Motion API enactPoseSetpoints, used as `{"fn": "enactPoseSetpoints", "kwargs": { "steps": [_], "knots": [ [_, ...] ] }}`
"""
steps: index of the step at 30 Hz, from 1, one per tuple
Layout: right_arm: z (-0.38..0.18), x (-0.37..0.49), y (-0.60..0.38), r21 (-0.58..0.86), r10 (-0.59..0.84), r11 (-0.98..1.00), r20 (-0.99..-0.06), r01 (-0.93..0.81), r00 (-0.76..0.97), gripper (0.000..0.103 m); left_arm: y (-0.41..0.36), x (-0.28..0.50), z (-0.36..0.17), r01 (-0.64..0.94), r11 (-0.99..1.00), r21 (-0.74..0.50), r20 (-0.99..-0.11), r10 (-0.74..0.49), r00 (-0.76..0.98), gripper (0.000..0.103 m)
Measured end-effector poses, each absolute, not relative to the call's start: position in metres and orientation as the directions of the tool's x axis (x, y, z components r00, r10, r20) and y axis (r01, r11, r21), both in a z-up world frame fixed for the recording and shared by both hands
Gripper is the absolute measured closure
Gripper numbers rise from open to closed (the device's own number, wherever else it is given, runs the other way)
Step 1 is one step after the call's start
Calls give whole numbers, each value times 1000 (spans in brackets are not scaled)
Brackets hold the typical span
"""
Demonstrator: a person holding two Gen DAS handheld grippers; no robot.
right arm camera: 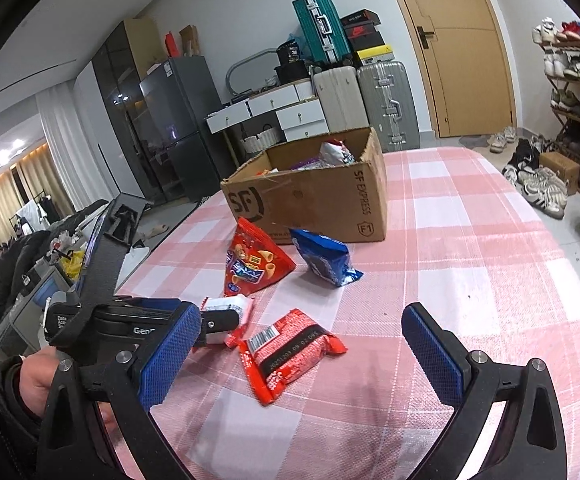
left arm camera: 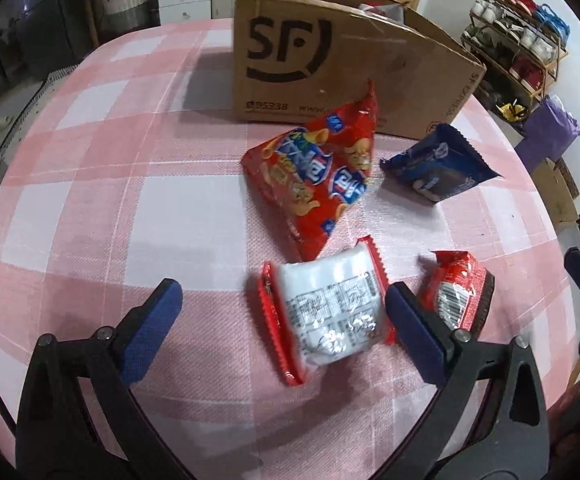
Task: Organize snacks
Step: 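Grasp a white-and-red pack with the left gripper while the right gripper grasps a red wafer pack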
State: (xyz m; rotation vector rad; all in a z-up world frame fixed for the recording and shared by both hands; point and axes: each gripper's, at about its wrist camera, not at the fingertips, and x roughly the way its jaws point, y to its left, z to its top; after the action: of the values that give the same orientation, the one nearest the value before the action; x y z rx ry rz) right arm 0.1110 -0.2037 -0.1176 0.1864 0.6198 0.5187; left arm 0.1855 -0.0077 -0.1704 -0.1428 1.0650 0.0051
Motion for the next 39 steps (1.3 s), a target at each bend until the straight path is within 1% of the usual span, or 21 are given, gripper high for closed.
{"fn": "enactPoseSetpoints", "kwargs": {
  "steps": [2,5,7,8,9,13,20,26,39],
  "knots": [
    [-122,115,-206,328,515,857,-514,-398,685,1,-12,190,-173,-70,992,-107,-875,-60,481,3],
    [-127,120,-210,339,511,859,-525,-384,680,1,-19,193,-173,-49,993,-107,-876,-71,476,18],
    [-129,122,-212,344,509,860,-528,-376,680,1,-25,193,-171,5,991,-133,-862,-118,493,37],
    [-130,124,-212,343,504,863,-530,-371,682,1,-28,192,-169,42,987,-155,-854,-155,497,59],
    [-130,122,-212,340,499,866,-532,-367,685,1,-30,193,-169,65,985,-160,-854,-171,491,59],
    [-131,124,-213,335,484,874,-545,-351,685,1,-28,193,-170,67,981,-182,-847,-191,496,60],
    [-128,119,-208,306,450,893,-567,-330,690,1,-18,190,-163,56,980,-190,-843,-192,503,60],
    [-126,117,-203,269,414,910,-581,-316,701,1,-7,166,-152,59,975,-213,-830,-213,515,60],
    [-125,116,-184,226,398,916,-609,-331,686,1,29,129,-133,50,965,-257,-800,-241,549,60]
  ]
}}
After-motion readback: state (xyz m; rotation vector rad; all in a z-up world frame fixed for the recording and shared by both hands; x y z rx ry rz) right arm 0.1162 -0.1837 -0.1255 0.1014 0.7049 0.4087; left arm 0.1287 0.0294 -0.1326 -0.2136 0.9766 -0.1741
